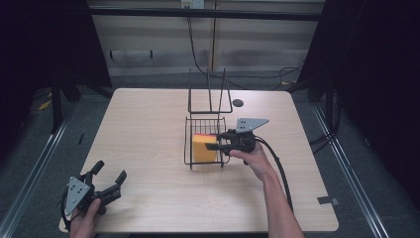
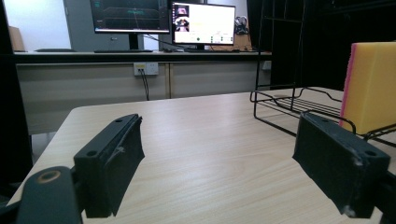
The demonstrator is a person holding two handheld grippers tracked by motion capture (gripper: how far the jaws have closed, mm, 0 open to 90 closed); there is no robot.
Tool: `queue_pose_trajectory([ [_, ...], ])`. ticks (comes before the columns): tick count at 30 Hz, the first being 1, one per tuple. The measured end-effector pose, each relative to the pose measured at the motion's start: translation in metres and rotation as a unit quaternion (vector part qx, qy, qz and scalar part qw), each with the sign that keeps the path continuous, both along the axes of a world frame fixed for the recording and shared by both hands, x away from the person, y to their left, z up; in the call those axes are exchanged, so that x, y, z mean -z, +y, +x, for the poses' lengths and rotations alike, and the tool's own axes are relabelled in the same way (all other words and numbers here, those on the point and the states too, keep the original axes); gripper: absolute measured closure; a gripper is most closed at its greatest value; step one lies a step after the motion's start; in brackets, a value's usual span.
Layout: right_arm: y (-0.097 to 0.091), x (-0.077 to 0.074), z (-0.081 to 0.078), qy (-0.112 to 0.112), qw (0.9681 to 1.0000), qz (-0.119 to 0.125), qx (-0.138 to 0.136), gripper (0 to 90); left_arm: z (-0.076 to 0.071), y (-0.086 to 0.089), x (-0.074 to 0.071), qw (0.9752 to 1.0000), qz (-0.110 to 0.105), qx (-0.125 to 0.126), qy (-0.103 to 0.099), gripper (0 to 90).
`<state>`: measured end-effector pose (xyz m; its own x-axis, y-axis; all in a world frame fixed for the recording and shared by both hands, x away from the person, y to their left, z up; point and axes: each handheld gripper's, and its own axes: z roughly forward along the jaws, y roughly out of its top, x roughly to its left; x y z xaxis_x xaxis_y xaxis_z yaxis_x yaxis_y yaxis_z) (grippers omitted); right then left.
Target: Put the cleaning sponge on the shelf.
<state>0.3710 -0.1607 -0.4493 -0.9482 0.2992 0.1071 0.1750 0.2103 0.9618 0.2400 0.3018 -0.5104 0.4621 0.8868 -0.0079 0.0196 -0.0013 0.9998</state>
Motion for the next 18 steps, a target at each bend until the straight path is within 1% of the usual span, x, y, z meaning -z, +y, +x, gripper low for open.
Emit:
queue_pose_trajectory([
  [5,-0.0015,0.0002,0.0001,0.003,1.0,-0.001,-0.002,59.4,0.0,0.0,0.0,1.0,0.0,0.0,0.0,15.5],
  [9,-0.0011,-0.0004,-0.0001,0.001,1.0,-0.004,-0.001,58.4,0.0,0.0,0.0,1.0,0.0,0.0,0.0,15.5],
  [12,-0.0013,-0.0001,-0.0001,0.002,1.0,-0.005,0.001,55.4,0.0,0.0,0.0,1.0,0.0,0.0,0.0,15.5],
  [14,-0.001,-0.0003,-0.0004,0.002,1.0,-0.006,0.001,55.0,0.0,0.0,0.0,1.0,0.0,0.0,0.0,15.5],
  [15,-0.0004,-0.0005,-0.0006,0.001,1.0,-0.007,0.002,52.5,0.0,0.0,0.0,1.0,0.0,0.0,0.0,15.5],
  [16,-0.0002,-0.0007,-0.0001,0.003,0.9999,-0.009,0.013,50.7,0.0,0.0,0.0,1.0,0.0,0.0,0.0,15.5],
  [18,-0.0002,-0.0007,-0.0001,0.003,0.9999,-0.008,0.013,50.7,0.0,0.0,0.0,1.0,0.0,0.0,0.0,15.5],
])
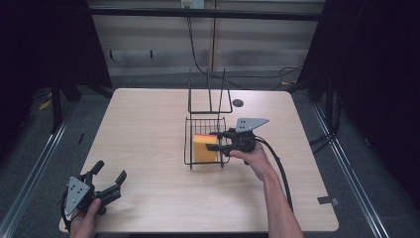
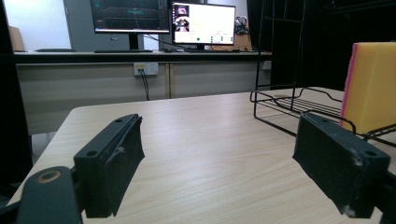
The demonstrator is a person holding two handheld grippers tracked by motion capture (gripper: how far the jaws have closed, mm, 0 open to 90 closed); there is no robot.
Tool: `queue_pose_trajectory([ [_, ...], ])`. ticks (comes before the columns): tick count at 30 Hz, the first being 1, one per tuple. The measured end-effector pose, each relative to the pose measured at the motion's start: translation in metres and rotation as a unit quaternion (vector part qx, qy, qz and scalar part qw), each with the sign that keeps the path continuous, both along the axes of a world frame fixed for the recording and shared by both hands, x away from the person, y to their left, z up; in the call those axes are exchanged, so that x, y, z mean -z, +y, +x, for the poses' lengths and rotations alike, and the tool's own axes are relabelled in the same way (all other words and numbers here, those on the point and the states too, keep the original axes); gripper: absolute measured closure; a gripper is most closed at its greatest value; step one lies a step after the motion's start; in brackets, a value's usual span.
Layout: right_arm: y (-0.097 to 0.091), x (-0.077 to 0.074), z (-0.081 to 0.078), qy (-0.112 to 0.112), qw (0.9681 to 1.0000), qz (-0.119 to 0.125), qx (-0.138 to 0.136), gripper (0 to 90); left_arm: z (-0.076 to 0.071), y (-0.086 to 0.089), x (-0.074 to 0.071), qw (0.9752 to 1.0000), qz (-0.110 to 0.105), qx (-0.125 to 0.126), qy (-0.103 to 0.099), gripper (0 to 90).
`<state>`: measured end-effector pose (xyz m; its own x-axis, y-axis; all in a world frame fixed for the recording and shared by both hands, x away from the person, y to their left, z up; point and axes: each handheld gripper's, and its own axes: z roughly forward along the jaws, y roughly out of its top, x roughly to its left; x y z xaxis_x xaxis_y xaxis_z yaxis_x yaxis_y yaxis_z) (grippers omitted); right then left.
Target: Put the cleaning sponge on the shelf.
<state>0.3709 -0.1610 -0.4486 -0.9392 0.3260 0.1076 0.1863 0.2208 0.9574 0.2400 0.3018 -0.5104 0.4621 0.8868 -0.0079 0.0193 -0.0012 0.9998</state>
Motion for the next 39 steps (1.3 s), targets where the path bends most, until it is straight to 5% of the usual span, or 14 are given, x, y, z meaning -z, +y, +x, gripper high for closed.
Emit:
queue_pose_trajectory([
  [15,0.003,-0.002,-0.001,0.007,0.9999,0.001,0.013,32.4,0.0,0.0,0.0,1.0,0.0,0.0,0.0,15.5],
  [22,0.005,-0.003,-0.002,0.012,0.9992,0.001,0.037,15.5,0.0,0.0,0.0,1.0,0.0,0.0,0.0,15.5],
  [39,-0.001,-0.019,-0.012,-0.004,0.9983,0.016,0.057,14.3,0.0,0.0,0.0,1.0,0.0,0.0,0.0,15.5],
])
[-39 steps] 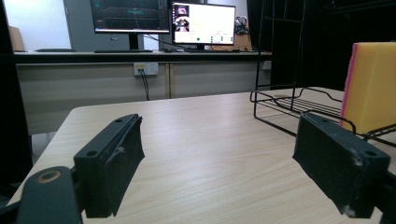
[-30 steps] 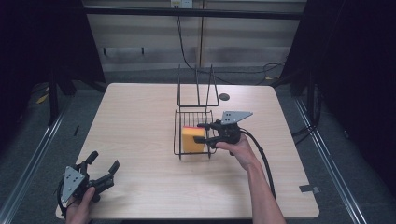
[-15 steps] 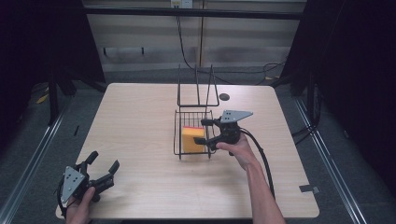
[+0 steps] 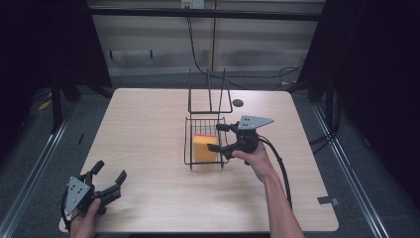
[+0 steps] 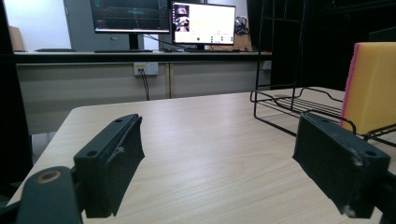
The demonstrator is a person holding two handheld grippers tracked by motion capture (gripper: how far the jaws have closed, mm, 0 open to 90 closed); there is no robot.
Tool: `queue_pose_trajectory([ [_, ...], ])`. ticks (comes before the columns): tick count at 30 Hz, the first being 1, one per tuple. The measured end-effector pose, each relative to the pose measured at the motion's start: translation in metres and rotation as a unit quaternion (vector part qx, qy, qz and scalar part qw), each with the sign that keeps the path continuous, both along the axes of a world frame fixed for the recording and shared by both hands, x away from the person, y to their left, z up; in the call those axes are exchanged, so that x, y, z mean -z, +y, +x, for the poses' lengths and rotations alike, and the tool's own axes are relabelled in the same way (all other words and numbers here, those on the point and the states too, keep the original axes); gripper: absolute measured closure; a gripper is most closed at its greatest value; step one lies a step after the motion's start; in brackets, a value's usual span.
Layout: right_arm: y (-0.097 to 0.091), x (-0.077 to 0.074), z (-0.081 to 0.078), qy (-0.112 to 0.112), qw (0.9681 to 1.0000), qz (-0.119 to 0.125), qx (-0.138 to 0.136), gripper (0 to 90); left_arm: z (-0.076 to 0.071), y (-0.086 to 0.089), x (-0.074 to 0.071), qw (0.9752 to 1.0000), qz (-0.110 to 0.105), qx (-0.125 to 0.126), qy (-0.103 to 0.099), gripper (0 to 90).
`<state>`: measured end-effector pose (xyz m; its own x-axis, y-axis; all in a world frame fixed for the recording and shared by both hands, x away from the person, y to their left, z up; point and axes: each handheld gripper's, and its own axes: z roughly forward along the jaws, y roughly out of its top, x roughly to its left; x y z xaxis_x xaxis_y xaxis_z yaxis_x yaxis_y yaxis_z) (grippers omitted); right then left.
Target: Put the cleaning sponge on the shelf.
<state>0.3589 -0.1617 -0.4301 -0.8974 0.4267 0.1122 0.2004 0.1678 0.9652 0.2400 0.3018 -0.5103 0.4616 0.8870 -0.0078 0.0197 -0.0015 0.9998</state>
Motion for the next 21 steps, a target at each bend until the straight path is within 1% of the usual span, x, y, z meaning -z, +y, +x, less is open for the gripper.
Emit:
queue_pose_trajectory([
  [2,-0.002,-0.001,0.0,-0.002,1.0,0.0,-0.001,14.3,0.0,0.0,0.0,1.0,0.0,0.0,0.0,15.5],
  [4,-0.006,-0.002,-0.002,0.0,1.0,-0.001,0.005,14.3,0.0,0.0,0.0,1.0,0.0,0.0,0.0,15.5],
  [15,-0.008,-0.003,-0.004,-0.001,0.9999,-0.008,0.008,14.4,0.0,0.0,0.0,1.0,0.0,0.0,0.0,15.5],
  [19,-0.01,-0.005,-0.007,-0.005,0.9999,-0.007,0.015,14.2,0.0,0.0,0.0,1.0,0.0,0.0,0.0,15.5],
  [20,-0.01,-0.005,-0.009,-0.007,0.9998,-0.001,0.016,14.3,0.0,0.0,0.0,1.0,0.0,0.0,0.0,15.5],
  [21,-0.011,-0.004,-0.01,-0.01,0.9997,-0.002,0.023,14.3,0.0,0.0,0.0,1.0,0.0,0.0,0.0,15.5],
])
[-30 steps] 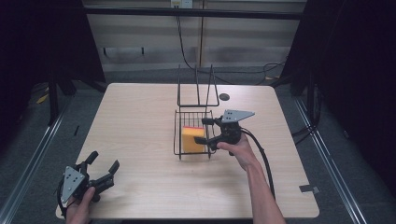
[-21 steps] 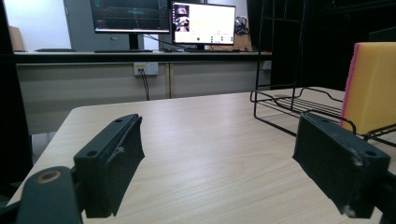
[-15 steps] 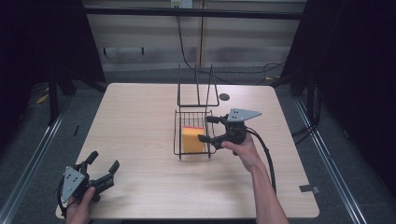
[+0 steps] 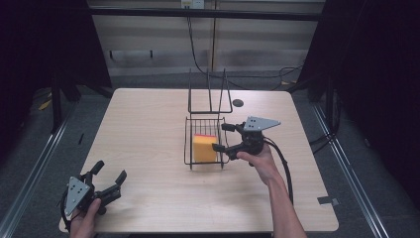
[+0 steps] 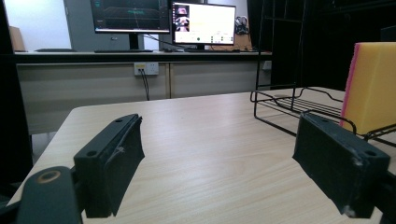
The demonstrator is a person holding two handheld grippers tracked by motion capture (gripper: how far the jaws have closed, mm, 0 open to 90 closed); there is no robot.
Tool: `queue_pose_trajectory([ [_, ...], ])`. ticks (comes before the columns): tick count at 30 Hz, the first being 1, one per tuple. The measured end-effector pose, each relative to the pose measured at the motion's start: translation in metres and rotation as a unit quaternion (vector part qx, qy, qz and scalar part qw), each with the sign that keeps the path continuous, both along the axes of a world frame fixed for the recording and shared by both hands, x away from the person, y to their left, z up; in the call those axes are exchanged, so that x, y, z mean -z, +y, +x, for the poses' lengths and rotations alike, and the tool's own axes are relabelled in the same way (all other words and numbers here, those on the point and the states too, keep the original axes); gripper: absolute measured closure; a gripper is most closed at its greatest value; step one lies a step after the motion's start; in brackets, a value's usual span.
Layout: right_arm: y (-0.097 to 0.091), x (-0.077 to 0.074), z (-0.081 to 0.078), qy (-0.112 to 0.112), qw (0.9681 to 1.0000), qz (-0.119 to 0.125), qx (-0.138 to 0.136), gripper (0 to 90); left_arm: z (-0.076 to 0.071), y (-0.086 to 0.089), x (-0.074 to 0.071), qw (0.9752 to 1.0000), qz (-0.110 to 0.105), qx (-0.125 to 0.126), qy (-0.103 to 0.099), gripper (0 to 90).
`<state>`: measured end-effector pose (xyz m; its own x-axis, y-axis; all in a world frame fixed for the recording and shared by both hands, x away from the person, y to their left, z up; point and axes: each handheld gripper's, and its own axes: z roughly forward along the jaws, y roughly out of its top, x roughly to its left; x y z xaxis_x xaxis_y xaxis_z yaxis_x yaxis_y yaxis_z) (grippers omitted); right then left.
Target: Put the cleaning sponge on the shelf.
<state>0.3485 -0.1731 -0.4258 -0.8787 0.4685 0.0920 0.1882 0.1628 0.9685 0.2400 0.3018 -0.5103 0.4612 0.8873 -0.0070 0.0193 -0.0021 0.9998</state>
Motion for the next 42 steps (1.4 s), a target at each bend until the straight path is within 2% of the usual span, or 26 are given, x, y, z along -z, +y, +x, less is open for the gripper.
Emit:
queue_pose_trajectory([
  [6,-0.008,0.001,-0.006,0.001,1.0,0.0,0.009,14.2,0.0,0.0,0.0,1.0,0.0,0.0,0.0,15.5],
  [11,-0.015,-0.009,-0.014,-0.013,0.9997,0.002,0.02,14.2,0.0,0.0,0.0,1.0,0.0,0.0,0.0,15.5],
  [15,-0.02,-0.01,-0.02,-0.018,0.9994,-0.001,0.031,14.3,0.0,0.0,0.0,1.0,0.0,0.0,0.0,15.4],
  [16,-0.024,-0.008,-0.022,-0.015,0.9991,-0.002,0.04,14.3,0.0,0.0,0.0,1.0,0.0,0.0,0.0,15.5],
  [19,-0.028,-0.005,-0.024,-0.013,0.999,-0.003,0.042,14.3,0.0,0.0,0.0,1.0,0.0,0.0,0.0,15.4],
  [20,-0.033,-0.004,-0.027,-0.013,0.9984,-0.004,0.054,14.2,0.0,0.0,0.0,1.0,0.0,0.0,0.0,15.4],
  [26,-0.044,0.001,-0.036,-0.015,0.9974,-0.001,0.07,16.1,0.0,0.0,0.0,1.0,0.0,0.0,0.0,15.5],
  [28,-0.052,0.007,-0.043,-0.013,0.9963,0.007,0.084,16.1,0.0,0.0,0.0,1.0,0.0,0.0,0.0,15.4],
  [33,-0.061,0.012,-0.049,-0.009,0.9948,0.01,0.101,16.1,0.0,0.0,0.0,1.0,0.0,0.0,0.0,15.4],
  [42,-0.081,0.022,-0.062,-0.008,0.9909,0.005,0.134,16.4,0.0,0.0,0.0,1.0,0.0,-0.001,0.001,15.4],
])
